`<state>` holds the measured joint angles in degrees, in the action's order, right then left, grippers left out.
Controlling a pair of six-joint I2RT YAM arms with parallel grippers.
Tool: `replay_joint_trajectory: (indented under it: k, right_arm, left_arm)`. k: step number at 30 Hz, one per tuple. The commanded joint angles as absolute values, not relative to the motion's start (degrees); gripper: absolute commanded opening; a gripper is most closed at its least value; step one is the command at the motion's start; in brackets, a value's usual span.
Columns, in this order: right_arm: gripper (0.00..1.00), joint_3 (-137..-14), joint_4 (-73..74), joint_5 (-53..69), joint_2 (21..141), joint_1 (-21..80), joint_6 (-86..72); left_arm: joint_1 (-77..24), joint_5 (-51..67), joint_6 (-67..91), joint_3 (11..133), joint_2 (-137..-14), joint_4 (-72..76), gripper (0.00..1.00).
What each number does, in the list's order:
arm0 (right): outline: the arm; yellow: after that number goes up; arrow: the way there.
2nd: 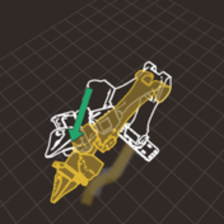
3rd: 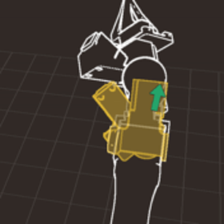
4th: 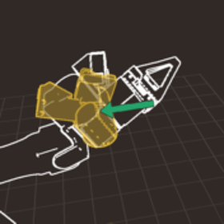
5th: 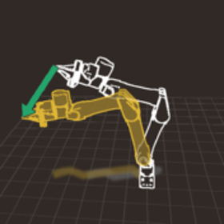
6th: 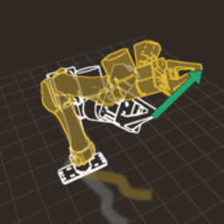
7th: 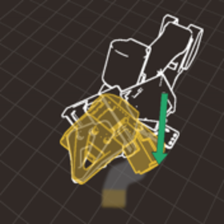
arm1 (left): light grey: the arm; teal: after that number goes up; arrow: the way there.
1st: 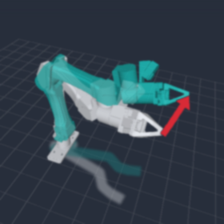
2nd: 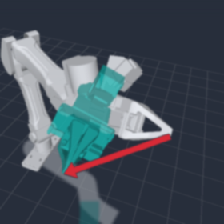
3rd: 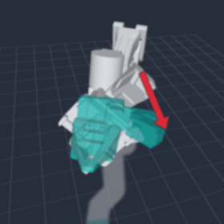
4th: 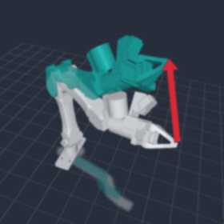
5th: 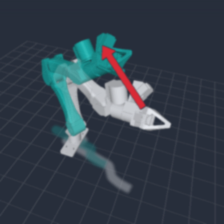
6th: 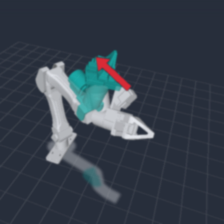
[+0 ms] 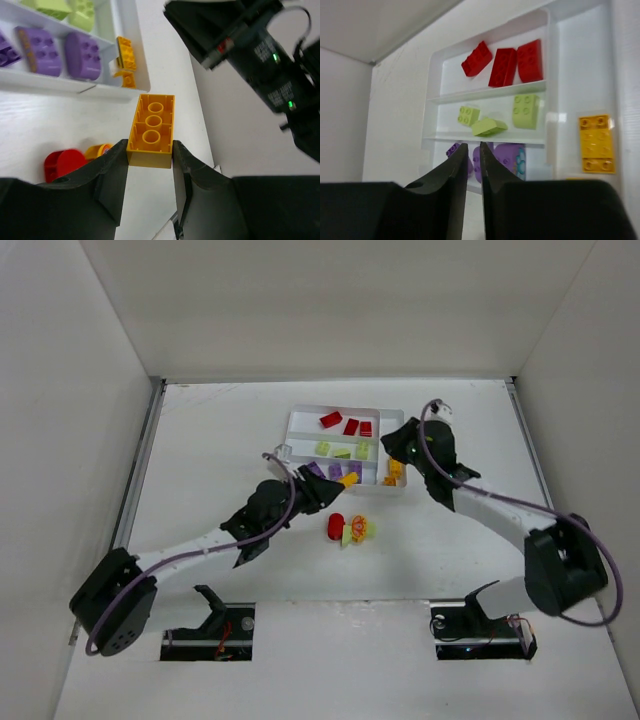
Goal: Sort the legos into containers by color
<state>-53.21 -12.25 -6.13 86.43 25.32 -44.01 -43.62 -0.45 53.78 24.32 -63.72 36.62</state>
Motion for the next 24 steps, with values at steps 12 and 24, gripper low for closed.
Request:
replay_joint_trajectory:
  k: [12,24]
  right_arm:
    - [0.44,-27.61,-13.18,-25.84,54.59,17.37,-43.67]
    - [0.56,-23.91,-15.82,-17.76,49.39,11.12,-47.81]
  left_arm:
    - [-51.63,-16.52,43.33,67.03,-101.05,21.89,0.16]
    - [-51.19,-25.22,38.5,92.8,-121.89,14.42,0.18]
